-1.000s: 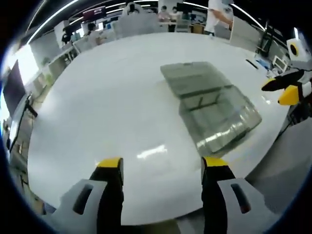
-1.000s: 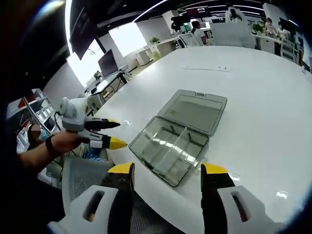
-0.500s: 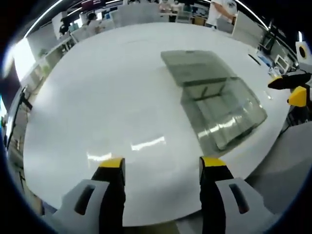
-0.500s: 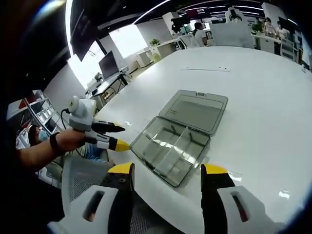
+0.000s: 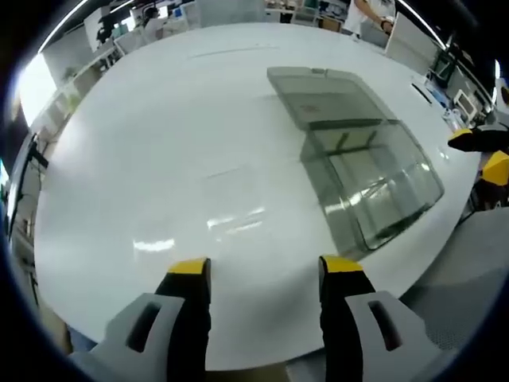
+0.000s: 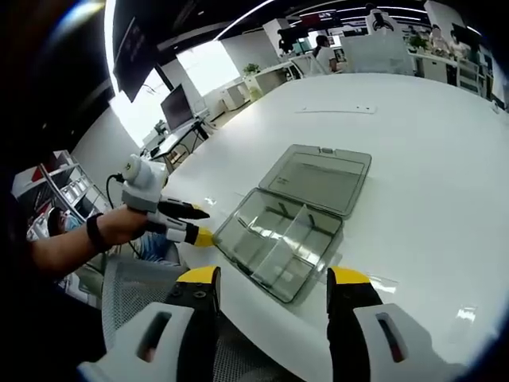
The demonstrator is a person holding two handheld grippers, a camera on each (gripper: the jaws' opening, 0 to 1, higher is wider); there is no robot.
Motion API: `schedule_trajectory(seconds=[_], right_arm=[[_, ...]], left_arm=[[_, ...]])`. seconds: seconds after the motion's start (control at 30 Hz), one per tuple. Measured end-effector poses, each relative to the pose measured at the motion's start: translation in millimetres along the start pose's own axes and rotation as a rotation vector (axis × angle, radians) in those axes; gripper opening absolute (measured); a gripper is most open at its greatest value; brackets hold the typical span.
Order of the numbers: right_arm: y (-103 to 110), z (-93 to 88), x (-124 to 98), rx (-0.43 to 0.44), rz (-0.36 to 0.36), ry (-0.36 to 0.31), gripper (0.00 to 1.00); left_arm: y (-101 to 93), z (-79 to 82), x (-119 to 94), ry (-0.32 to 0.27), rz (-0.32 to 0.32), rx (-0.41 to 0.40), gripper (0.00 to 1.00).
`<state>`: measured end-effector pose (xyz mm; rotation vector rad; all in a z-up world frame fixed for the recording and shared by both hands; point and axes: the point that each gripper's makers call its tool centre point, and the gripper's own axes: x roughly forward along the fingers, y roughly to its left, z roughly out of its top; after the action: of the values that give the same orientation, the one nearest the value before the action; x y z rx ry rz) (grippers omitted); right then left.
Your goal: Insert the divider into the dual guide fixture by aligning both edges with the guide slots and pushing it downward to the bottom, including one-sided entry, uneven engagement, binding, and posture correction.
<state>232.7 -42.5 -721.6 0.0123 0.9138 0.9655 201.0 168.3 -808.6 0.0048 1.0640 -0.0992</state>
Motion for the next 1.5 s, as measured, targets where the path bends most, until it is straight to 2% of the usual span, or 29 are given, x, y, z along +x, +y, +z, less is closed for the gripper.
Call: schedule_trajectory(seconds=[0.6, 1.27, 1.5], right_arm=[[-3.3, -3.2, 3.5, -0.006, 0.015, 0.024, 0.49], [-5.3, -3.3, 2.4, -0.005, 0.009, 0.024, 0.49], [-5.5, -4.1, 1.0, -0.004, 0.004, 0.023, 0.48]], left_arm=[[9.4, 1.3, 5.1, 0.023, 0.089, -0.019, 0.46], [8.9, 2.4, 6.4, 0.0, 0.083, 0.0, 0.33], [9.1, 1.9, 6.5, -0.013, 0.085, -0.004, 0.33]])
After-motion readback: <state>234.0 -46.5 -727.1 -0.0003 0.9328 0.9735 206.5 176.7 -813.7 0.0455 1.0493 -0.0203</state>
